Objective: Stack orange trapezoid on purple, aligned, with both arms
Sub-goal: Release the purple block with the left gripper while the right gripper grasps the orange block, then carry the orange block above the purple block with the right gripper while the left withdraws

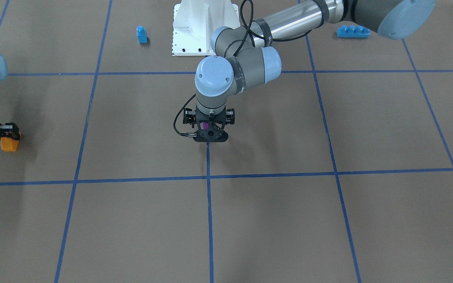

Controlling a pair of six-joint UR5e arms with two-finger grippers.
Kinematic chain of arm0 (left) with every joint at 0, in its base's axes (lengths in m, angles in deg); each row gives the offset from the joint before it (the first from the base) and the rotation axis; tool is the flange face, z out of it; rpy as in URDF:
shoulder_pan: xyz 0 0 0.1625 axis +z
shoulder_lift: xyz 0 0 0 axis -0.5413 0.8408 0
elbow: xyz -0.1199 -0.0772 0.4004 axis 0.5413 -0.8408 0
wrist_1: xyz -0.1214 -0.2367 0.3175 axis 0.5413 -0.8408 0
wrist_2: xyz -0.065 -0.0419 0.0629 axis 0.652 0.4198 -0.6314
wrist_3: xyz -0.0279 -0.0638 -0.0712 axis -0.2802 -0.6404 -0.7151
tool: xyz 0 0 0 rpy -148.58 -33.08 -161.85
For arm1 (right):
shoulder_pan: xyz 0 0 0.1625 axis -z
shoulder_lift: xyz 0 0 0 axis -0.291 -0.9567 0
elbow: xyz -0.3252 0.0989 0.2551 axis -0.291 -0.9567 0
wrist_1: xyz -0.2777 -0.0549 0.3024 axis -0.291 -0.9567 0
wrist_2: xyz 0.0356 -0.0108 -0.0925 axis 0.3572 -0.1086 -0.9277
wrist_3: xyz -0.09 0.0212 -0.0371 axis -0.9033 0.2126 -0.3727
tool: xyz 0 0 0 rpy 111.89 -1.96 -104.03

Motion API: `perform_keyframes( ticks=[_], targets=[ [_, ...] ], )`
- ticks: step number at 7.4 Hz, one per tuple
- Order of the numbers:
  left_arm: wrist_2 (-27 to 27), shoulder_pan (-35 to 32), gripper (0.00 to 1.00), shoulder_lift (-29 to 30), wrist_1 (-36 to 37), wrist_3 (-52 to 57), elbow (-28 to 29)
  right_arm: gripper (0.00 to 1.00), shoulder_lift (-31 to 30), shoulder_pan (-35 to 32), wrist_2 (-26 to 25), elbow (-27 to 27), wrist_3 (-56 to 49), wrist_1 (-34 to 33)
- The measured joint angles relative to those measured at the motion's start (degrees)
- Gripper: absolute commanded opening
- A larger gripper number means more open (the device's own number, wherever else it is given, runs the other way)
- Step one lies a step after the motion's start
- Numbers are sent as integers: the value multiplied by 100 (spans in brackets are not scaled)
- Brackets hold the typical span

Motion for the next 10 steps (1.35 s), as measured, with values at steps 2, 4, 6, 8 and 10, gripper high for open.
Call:
perform_keyframes(
  ticks=[2, 4, 6, 8, 10],
  targets=[
    [36, -177, 100, -18, 34, 31, -128, 0, 71, 7, 47, 466, 280, -186],
    [120, -495, 100, -274, 71, 160, -519, 0, 778, 275, 9, 980, 1109, -754],
    [239, -826, 100, -1055, 229, 817, -1244, 0, 1810, 967, -239, 1103, 2275, -1003],
    [274, -1230, 100, -2041, 362, 1549, -1973, 0, 2745, 1821, -772, 1021, 3274, -1047],
    [279, -1536, 100, -2712, 382, 1995, -2364, 0, 3500, 2398, -1186, 680, 3802, -1054]
  ],
)
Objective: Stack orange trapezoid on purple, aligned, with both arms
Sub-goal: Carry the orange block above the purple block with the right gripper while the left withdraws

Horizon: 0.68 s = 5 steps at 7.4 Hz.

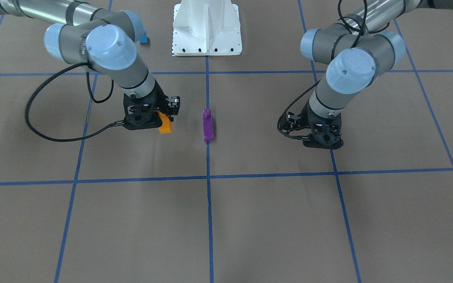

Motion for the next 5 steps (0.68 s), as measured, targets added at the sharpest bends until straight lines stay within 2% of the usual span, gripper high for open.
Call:
perform_keyframes(
  ticks=[2, 5],
  targets=[
    [-1, -121, 100, -273, 3, 131, -157, 0, 409, 296, -199, -293, 201, 3],
    [-8, -141, 100, -333, 3, 137, -221, 0, 492, 555, -357, -349, 232, -1]
  ],
)
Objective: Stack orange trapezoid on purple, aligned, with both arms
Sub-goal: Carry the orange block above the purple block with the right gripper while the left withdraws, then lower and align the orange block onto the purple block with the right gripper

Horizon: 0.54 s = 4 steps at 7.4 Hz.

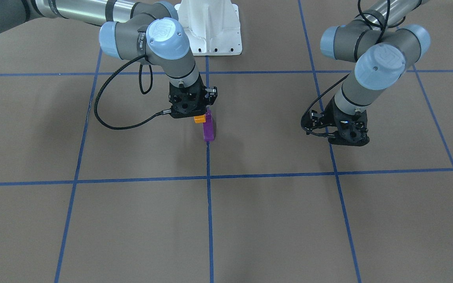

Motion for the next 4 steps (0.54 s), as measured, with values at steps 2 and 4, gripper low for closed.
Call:
perform_keyframes(
  ticks=[2, 4],
  targets=[
    [0, 0, 100, -5, 0, -26, -29, 0, 4, 70, -57, -3, -1, 0],
    [0, 2, 100, -6, 0, -45, -43, 0, 12, 162, -203, -12, -9, 0]
  ],
)
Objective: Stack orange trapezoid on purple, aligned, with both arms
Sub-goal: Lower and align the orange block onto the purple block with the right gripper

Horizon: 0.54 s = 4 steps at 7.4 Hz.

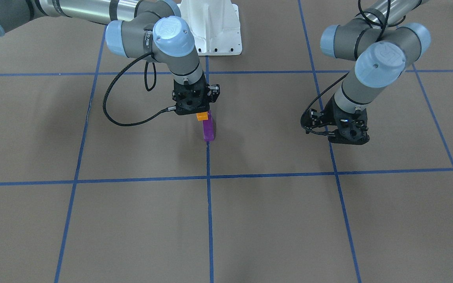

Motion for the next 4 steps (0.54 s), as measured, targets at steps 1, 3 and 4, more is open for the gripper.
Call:
perform_keyframes(
  ticks=[1, 3, 4],
  targets=[
    [0, 0, 100, 0, 2, -7, -9, 0, 16, 27, -56, -13, -16, -2],
    [0, 0, 100, -6, 7, -13, -41, 0, 68, 40, -99, -41, -71, -68],
    [2, 0, 100, -8, 7, -17, -48, 0, 89, 43, -106, -57, -90, -110]
  ],
)
